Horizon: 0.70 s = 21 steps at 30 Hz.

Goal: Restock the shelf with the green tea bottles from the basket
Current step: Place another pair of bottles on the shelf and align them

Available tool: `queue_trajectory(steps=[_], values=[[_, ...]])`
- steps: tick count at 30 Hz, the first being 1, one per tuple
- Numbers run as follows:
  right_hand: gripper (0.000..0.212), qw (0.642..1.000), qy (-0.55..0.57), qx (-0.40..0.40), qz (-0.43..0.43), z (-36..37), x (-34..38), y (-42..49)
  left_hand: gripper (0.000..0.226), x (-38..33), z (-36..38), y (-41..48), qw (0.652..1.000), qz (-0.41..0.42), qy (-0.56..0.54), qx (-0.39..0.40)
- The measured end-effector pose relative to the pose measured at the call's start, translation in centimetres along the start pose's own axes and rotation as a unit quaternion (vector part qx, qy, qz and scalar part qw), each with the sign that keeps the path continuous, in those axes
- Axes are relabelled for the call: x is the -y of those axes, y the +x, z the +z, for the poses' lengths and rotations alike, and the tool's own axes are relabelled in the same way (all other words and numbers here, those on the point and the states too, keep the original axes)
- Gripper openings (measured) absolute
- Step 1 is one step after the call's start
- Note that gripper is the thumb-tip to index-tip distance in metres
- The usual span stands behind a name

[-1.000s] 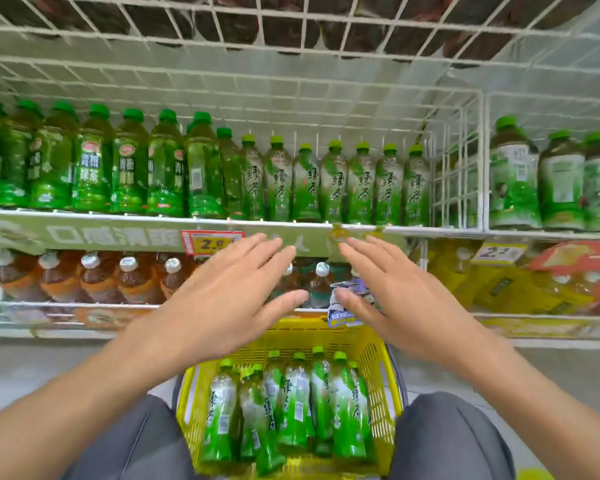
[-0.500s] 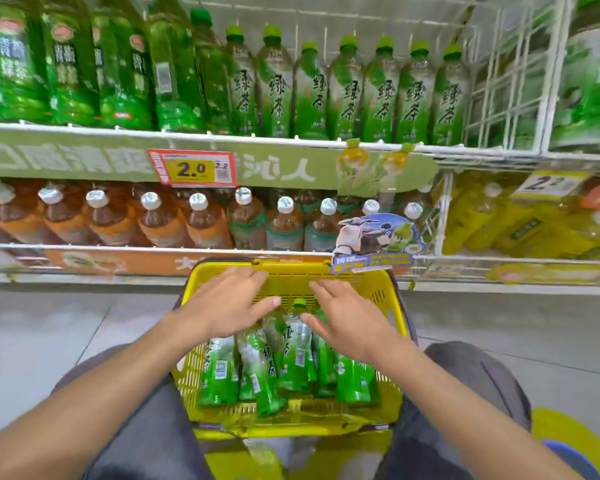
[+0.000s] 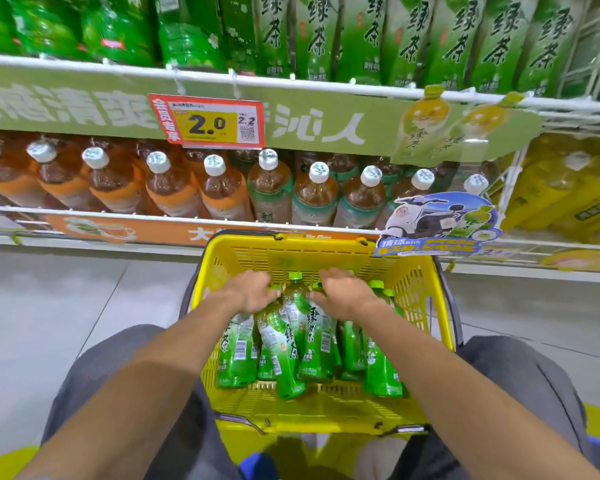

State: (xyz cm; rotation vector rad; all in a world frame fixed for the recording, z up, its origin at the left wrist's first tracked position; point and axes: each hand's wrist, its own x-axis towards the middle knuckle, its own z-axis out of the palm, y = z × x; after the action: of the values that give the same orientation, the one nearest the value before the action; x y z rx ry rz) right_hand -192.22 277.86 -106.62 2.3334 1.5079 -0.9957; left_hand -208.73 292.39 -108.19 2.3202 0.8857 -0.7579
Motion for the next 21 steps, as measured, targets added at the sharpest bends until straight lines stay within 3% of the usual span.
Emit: queue_trajectory(steps=[6, 10, 14, 17, 21], values=[[0.066, 1.000, 0.008, 0.011, -0.006, 0.8, -0.5, 1.8, 0.033, 0.2, 2.0, 1.4, 1.000, -0.015, -0.015, 0.018], [0.069, 0.999, 0.038, 0.010, -0.027, 0.8, -1.1, 1.6, 0.032, -0.2, 2.2, 1.6, 0.999, -0.021, -0.033, -0.019], [0.064, 0.994, 0.093, -0.002, -0.050, 2.2, -1.2, 0.3, 0.015, -0.8, 3.2, 0.9, 0.976, 0.026, -0.201, -0.072], [0.063, 0.978, 0.192, -0.054, -0.057, 3.3, -1.1, -1.0, 0.014, 0.0, 3.8, 0.3, 0.946, 0.031, -0.310, -0.089], [0.066, 0.946, 0.311, -0.083, -0.029, 4.4, -1.2, -2.2, 0.027, 0.1, 4.1, -1.2, 0.908, -0.016, -0.418, -0.027]])
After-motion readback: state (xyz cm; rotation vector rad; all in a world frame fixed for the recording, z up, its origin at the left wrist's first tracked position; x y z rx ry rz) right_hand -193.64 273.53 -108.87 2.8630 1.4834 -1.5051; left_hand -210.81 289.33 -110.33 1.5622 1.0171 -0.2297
